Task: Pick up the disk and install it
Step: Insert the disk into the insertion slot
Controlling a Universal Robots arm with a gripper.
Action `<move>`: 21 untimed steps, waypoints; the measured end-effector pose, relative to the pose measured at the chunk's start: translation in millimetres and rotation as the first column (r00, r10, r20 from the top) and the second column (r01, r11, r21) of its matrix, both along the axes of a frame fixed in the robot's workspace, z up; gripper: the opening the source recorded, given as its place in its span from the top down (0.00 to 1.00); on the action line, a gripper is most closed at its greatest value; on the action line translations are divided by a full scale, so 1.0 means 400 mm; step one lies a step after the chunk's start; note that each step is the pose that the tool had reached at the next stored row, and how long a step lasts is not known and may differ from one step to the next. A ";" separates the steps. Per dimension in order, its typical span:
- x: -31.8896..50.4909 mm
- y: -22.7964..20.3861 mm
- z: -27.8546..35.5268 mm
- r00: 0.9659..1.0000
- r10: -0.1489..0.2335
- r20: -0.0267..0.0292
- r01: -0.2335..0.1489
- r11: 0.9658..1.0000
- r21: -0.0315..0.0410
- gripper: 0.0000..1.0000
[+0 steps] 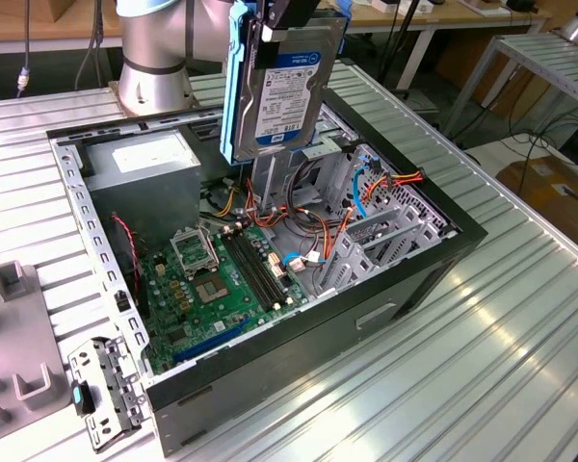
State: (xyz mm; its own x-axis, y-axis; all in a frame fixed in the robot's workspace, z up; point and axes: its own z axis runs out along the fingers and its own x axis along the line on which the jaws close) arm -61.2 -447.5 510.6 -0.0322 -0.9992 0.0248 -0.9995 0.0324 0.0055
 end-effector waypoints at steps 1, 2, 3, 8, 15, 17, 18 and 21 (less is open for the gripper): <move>0.000 0.000 0.000 1.000 0.000 0.000 0.000 1.000 0.000 0.63; 0.000 0.000 0.000 1.000 0.000 0.000 0.000 1.000 0.000 0.63; 0.000 0.000 0.000 1.000 0.000 0.000 0.000 1.000 0.000 0.63; 0.000 -0.001 0.000 1.000 0.000 0.000 0.000 1.000 0.000 0.63; 0.000 -0.024 0.000 1.000 0.000 0.000 0.000 1.000 0.000 0.63; 0.000 -0.037 0.000 1.000 0.000 0.000 0.000 1.000 0.000 0.63; 0.000 -0.045 0.000 1.000 0.000 0.000 0.000 1.000 0.000 0.63; 0.000 -0.070 0.000 1.000 0.000 0.000 0.000 1.000 0.000 0.63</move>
State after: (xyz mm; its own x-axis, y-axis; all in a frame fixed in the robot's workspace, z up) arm -61.2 -475.4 510.6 -0.0322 -0.9992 0.0248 -0.9995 0.0323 0.0055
